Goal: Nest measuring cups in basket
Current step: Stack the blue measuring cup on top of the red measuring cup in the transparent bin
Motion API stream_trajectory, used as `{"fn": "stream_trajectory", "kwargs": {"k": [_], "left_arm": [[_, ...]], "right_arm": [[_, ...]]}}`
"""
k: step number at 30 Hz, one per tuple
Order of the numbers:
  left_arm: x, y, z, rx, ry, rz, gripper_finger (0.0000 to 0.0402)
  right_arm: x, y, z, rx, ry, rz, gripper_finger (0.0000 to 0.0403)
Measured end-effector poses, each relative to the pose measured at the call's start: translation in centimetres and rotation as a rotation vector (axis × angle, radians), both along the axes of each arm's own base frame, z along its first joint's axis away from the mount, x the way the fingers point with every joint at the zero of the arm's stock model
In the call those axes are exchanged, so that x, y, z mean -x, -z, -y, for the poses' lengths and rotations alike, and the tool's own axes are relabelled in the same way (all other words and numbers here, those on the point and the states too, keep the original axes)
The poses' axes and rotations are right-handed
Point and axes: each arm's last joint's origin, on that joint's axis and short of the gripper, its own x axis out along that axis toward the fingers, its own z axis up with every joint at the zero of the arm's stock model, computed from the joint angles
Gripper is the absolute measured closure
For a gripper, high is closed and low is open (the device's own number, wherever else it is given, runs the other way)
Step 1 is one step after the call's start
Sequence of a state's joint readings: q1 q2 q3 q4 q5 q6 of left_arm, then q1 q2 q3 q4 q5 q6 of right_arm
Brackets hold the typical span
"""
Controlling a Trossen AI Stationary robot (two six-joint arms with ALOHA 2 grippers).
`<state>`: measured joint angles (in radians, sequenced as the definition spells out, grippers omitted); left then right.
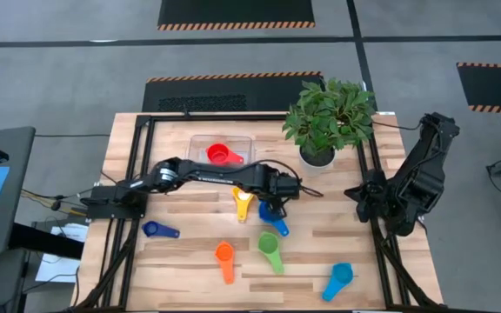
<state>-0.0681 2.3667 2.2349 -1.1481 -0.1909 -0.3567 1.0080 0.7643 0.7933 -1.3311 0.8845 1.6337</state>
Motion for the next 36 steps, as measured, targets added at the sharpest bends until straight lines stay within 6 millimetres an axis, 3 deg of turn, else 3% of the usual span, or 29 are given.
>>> {"fn": "stream_trajectory", "kwargs": {"k": [3,14,22,29,36], "left_arm": [[-0.2,1.1,0.1,-0.007,0.017,-0.034,0.0214],[0.0,1.3,-0.1,-0.059,0.186,-0.093,0.0215],[0.4,4.1,0.0,-0.024,0.235,-0.144,0.0215],[0.0,4.1,-0.4,-0.039,0.253,-0.103,0.0216],[0.0,5.6,-0.1,0.014,0.297,-0.087,0.023]], "right_arm": [[0.0,0.0,0.0,-0.012,0.009,0.005,0.0349],[0.0,0.0,0.0,-0.02,0.007,-0.003,0.0349],[0.0,0.0,0.0,-0.023,0.006,-0.007,0.0349],[0.0,0.0,0.0,-0.025,0.007,-0.006,0.0349],[0.0,0.0,-0.1,-0.026,0.006,-0.01,0.0349]]}}
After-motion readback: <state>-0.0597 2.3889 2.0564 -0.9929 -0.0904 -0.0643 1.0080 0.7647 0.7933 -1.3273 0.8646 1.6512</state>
